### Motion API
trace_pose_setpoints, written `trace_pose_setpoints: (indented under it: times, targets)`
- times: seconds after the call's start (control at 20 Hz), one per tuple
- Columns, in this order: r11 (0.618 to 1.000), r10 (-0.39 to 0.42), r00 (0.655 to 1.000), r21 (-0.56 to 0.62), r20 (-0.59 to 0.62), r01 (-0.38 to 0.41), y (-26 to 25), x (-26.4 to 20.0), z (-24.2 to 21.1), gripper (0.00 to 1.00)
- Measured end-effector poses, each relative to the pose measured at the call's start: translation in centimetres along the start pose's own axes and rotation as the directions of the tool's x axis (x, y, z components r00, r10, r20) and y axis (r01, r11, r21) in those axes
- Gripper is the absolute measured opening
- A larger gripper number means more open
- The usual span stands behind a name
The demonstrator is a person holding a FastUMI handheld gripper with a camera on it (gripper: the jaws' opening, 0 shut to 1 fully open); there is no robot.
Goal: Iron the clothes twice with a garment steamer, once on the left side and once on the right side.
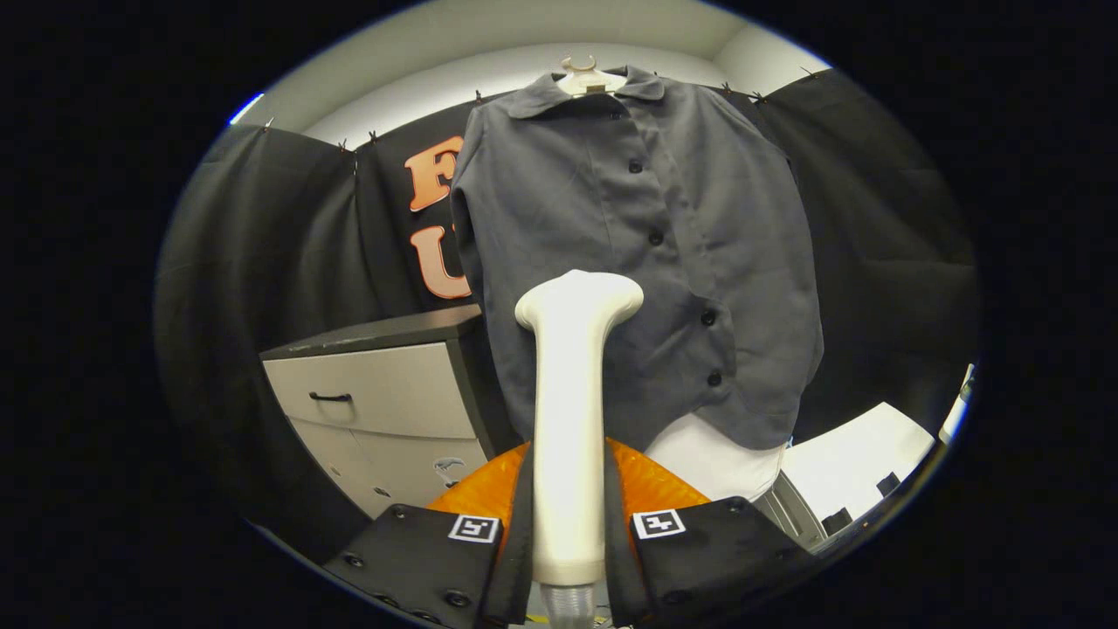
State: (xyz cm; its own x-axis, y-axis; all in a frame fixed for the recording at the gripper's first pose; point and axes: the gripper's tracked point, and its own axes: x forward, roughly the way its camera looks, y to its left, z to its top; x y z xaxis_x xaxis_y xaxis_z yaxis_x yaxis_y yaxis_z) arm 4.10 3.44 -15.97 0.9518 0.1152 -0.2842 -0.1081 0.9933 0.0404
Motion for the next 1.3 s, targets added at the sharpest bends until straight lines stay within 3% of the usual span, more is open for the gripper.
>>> trace_pose_setpoints:
  times: [0.25, 0.65, 1.3]
  targets:
    - [1.000, 0.008, 0.992, -0.018, 0.124, -0.006, -0.5, -2.3, 6.3, 0.42]
    - [0.995, -0.093, 0.958, 0.008, 0.271, 0.095, -7.5, -3.3, 16.5, 0.42]
    - [0.994, -0.109, 0.952, 0.023, 0.285, 0.107, -13.2, 2.4, 21.6, 0.42]
